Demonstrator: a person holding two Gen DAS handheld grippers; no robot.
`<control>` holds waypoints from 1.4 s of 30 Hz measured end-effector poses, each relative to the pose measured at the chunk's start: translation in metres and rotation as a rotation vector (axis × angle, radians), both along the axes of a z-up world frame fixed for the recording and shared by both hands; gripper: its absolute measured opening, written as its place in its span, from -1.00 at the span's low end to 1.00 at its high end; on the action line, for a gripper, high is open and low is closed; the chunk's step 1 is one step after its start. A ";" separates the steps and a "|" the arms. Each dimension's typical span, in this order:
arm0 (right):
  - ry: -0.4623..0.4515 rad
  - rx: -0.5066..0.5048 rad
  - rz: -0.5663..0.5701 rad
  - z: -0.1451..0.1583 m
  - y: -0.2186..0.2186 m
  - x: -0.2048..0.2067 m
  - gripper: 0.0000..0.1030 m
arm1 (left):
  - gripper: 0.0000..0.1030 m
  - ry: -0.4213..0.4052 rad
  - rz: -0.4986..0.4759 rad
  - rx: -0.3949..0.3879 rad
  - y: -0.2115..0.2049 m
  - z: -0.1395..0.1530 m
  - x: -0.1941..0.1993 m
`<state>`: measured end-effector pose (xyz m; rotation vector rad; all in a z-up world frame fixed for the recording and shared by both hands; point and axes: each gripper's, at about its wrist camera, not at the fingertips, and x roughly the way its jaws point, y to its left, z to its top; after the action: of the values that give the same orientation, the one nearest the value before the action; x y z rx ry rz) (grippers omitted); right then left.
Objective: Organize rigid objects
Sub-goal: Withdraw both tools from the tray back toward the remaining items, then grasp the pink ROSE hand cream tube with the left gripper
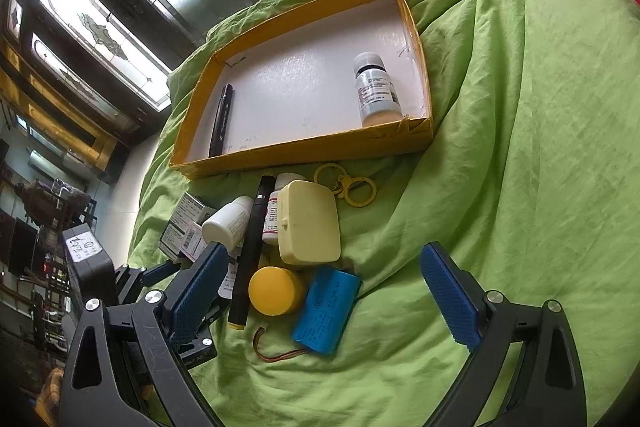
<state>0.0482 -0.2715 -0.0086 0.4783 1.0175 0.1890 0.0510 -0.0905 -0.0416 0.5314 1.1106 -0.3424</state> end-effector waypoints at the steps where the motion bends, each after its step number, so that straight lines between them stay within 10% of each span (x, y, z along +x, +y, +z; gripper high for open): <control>1: 0.000 0.001 0.000 0.000 0.000 0.000 0.84 | 0.04 0.027 -0.019 -0.027 -0.001 0.001 0.001; 3: 0.001 0.000 -0.001 0.000 -0.001 0.000 0.84 | -0.39 0.070 0.008 -0.084 0.004 0.004 0.004; 12: -0.004 -0.016 -0.033 -0.002 -0.008 0.001 0.84 | -0.47 0.340 0.428 -0.618 0.071 0.005 0.005; 17: -0.024 0.006 -0.002 -0.001 -0.004 0.003 0.83 | -0.45 0.265 0.457 -0.610 0.086 0.009 -0.012; 22: 0.013 0.122 0.061 -0.016 0.007 0.011 0.56 | -0.01 0.184 0.399 -0.546 0.094 0.028 -0.019; 33: 0.044 -0.004 0.131 -0.028 0.033 0.023 -0.03 | -0.17 0.160 0.259 -0.229 0.051 0.004 -0.020; 35: 0.063 -0.021 0.135 -0.034 0.034 0.028 -0.37 | -0.33 0.147 0.256 -0.230 0.050 0.004 -0.020; 42: 0.072 -0.081 0.094 -0.030 0.021 0.026 -0.41 | -0.39 0.198 0.374 -0.432 0.082 0.004 -0.012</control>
<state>0.0741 -0.2507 -0.0386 0.3663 1.1146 0.2146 0.0390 -0.0087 -0.0372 -0.0962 1.2557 -0.2989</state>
